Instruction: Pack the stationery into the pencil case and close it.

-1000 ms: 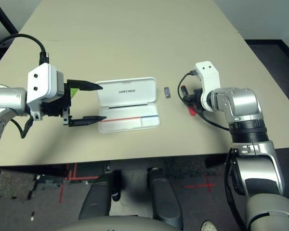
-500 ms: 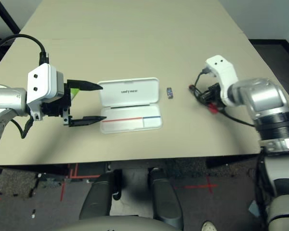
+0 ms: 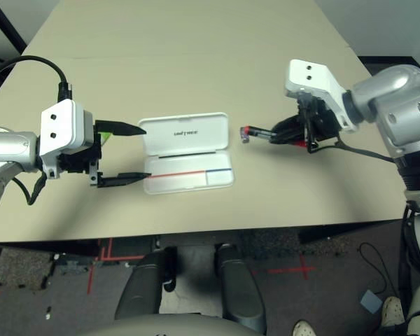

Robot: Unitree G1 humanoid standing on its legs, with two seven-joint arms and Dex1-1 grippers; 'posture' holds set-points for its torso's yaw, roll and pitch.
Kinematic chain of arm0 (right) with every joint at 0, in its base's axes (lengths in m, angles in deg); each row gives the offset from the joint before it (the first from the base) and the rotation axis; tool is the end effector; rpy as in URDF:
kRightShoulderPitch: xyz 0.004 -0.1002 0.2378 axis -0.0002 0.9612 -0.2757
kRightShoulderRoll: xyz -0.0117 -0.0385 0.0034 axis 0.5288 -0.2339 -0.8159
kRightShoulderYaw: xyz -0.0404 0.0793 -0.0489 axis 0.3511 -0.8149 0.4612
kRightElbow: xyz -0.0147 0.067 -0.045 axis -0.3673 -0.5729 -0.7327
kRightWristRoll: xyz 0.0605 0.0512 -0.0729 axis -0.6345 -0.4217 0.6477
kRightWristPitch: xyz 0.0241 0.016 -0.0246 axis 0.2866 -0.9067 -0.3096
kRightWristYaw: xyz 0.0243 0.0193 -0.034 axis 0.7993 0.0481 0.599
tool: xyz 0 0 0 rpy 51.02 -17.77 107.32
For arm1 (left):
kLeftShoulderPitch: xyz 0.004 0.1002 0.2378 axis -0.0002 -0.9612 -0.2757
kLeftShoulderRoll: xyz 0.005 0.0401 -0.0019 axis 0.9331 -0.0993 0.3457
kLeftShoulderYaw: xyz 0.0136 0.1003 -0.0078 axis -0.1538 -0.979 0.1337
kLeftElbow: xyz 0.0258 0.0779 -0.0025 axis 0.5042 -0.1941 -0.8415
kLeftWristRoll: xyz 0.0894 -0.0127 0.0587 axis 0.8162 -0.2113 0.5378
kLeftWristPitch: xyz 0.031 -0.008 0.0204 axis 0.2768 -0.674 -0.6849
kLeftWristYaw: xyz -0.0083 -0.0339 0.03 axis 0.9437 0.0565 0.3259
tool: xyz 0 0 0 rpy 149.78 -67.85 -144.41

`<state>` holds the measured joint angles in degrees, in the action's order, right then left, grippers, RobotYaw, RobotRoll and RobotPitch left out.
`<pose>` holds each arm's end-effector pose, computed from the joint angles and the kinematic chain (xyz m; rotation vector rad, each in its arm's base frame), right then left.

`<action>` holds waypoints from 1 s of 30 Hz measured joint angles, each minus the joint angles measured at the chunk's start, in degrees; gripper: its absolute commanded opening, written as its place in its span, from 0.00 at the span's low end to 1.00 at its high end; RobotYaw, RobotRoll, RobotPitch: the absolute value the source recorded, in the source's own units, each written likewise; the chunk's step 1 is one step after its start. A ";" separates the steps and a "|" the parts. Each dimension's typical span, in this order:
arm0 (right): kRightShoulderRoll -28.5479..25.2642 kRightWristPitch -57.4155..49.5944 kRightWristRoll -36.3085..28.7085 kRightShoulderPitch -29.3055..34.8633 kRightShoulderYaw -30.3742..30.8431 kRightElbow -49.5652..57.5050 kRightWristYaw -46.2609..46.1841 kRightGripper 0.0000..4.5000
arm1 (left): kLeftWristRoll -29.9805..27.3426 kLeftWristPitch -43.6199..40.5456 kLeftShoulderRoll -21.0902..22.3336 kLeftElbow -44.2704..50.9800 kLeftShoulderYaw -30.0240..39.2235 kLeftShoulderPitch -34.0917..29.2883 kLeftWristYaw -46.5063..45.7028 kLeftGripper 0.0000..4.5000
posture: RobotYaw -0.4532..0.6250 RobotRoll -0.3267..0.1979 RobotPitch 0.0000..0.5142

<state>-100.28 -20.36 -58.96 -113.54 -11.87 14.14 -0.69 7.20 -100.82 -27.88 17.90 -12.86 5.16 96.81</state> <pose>0.3143 -0.2210 0.2770 -0.7611 0.4860 1.3578 0.2317 0.2110 0.2469 0.6764 0.0659 -1.2147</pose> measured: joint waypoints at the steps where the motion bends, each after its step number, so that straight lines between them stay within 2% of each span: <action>1: 1.59 0.29 0.10 -0.60 0.96 0.00 0.31 0.11 | 0.14 0.08 0.01 0.05 -0.15 -0.03 0.00 1.00 | 0.48 0.62 0.35; 7: 8.51 2.34 2.70 -2.53 3.49 -1.73 -0.05 0.11 | 0.20 -0.01 0.16 0.31 -0.23 -0.31 -0.32 1.00 | 0.50 0.62 0.35; 12: 16.28 2.98 5.63 -6.77 4.38 -5.47 -3.25 0.11 | 0.20 -0.33 0.17 1.88 -0.24 -0.44 -0.89 1.00 | 0.51 0.62 0.34; 30: 25.60 8.03 10.69 -7.08 7.92 -13.76 -4.19 0.11 | 0.20 -1.25 0.22 3.97 0.23 -2.94 -3.51 1.00 | 0.56 0.62 0.33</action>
<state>-74.67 -12.33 -48.27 -120.62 -3.95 0.38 -4.88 7.40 -102.07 -27.66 21.87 -12.62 2.23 93.30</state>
